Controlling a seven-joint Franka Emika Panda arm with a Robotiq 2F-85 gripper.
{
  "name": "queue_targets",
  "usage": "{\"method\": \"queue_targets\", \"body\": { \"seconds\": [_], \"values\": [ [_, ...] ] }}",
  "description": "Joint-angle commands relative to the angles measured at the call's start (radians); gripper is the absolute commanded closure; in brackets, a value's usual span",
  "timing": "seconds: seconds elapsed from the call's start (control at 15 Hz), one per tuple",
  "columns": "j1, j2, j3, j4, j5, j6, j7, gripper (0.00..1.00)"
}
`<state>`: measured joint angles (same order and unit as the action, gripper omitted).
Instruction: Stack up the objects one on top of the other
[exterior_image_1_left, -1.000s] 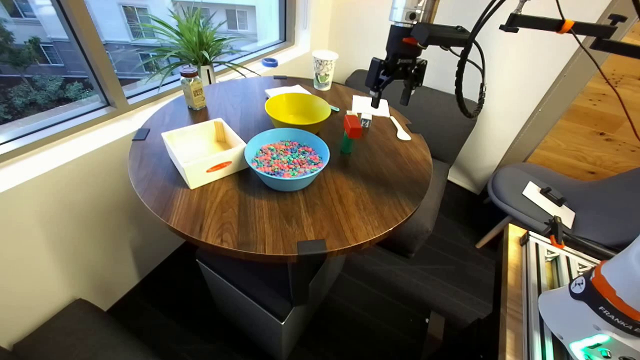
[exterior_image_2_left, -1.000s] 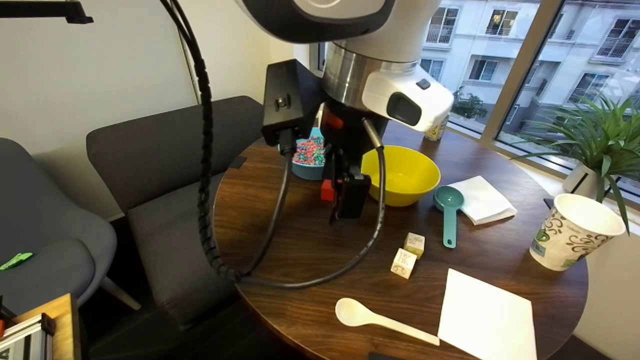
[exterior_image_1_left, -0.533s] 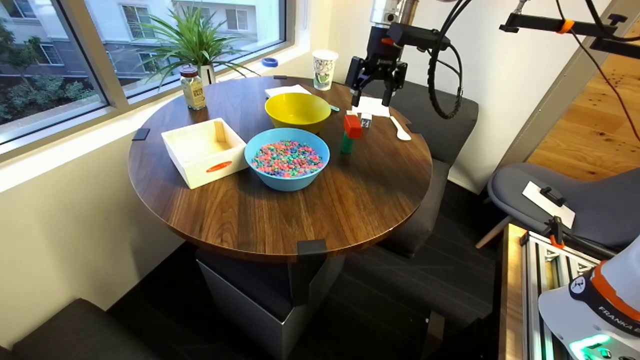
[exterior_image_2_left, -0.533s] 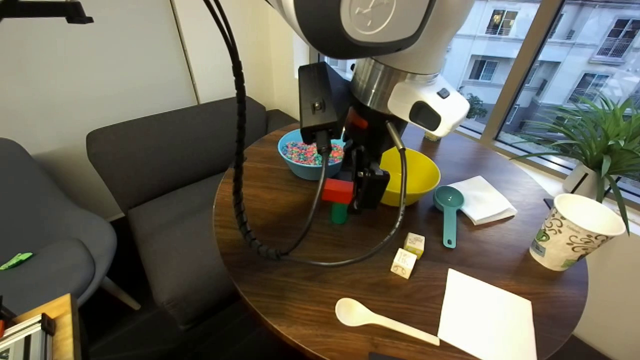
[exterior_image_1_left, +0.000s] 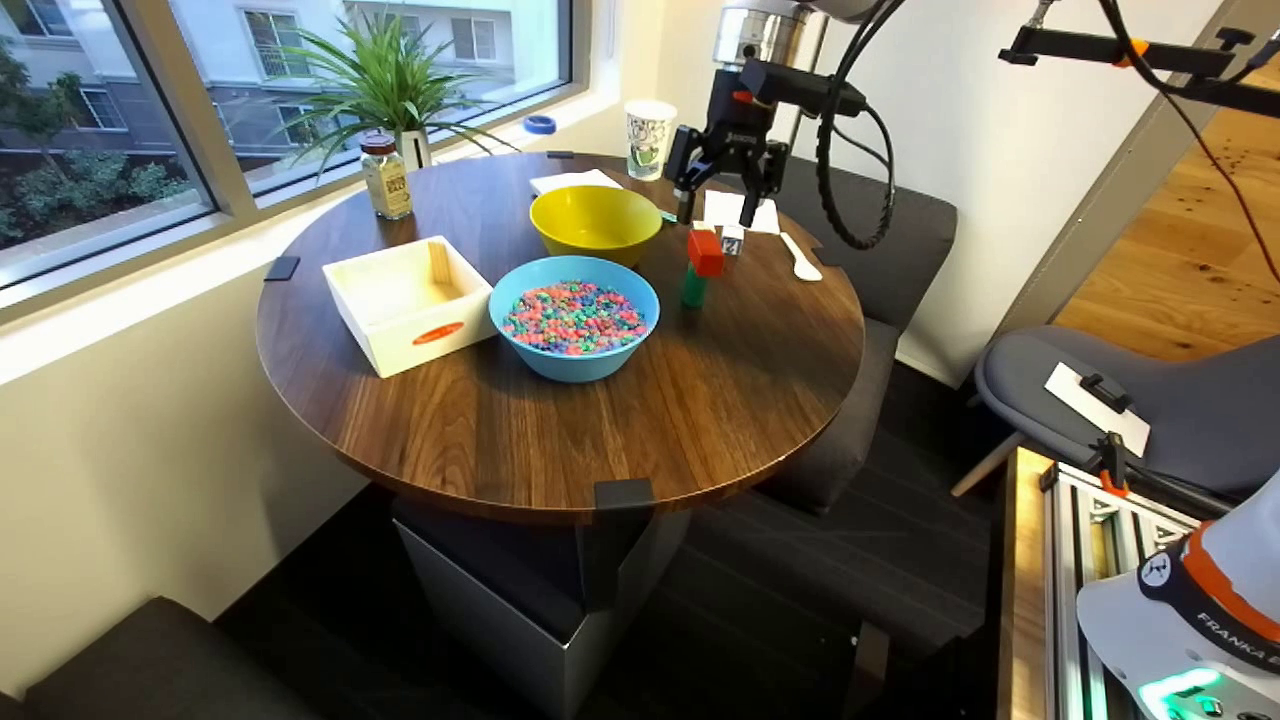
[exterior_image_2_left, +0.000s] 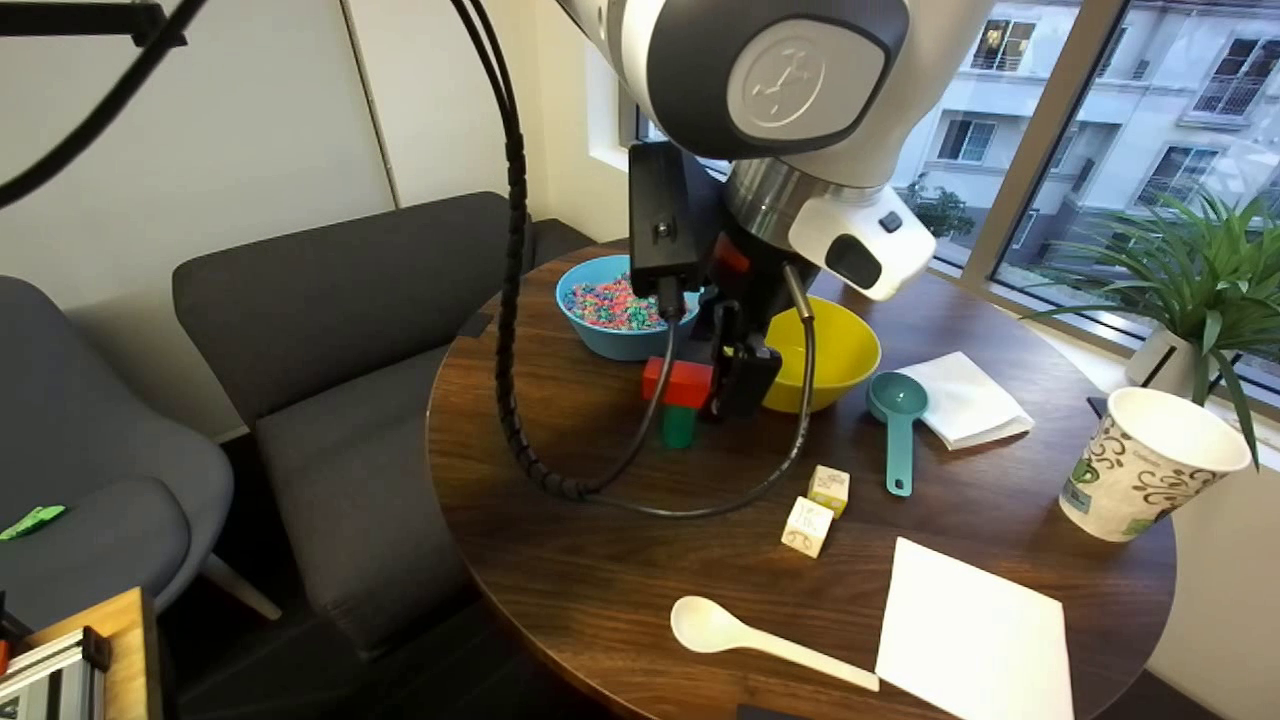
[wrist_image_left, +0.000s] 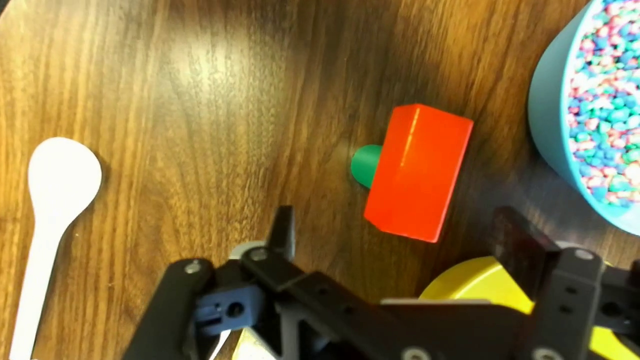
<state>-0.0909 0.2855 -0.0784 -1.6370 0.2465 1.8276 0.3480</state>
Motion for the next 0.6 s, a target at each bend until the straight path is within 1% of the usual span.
{"method": "queue_targets", "body": {
  "seconds": [0.0, 0.07, 0.2, 0.33, 0.4, 0.47, 0.53],
  "values": [
    [-0.004, 0.053, 0.001, 0.070, 0.045, -0.071, 0.016, 0.00],
    [-0.004, 0.060, 0.001, 0.078, 0.047, -0.082, 0.017, 0.03],
    [-0.005, 0.074, 0.000, 0.097, 0.048, -0.104, 0.020, 0.13],
    [-0.006, 0.086, 0.000, 0.114, 0.050, -0.120, 0.022, 0.26],
    [-0.006, 0.092, 0.000, 0.120, 0.051, -0.124, 0.022, 0.19],
    [-0.007, 0.098, -0.001, 0.129, 0.052, -0.134, 0.023, 0.10],
    [-0.009, 0.103, -0.001, 0.137, 0.054, -0.141, 0.025, 0.06]
  ]
}}
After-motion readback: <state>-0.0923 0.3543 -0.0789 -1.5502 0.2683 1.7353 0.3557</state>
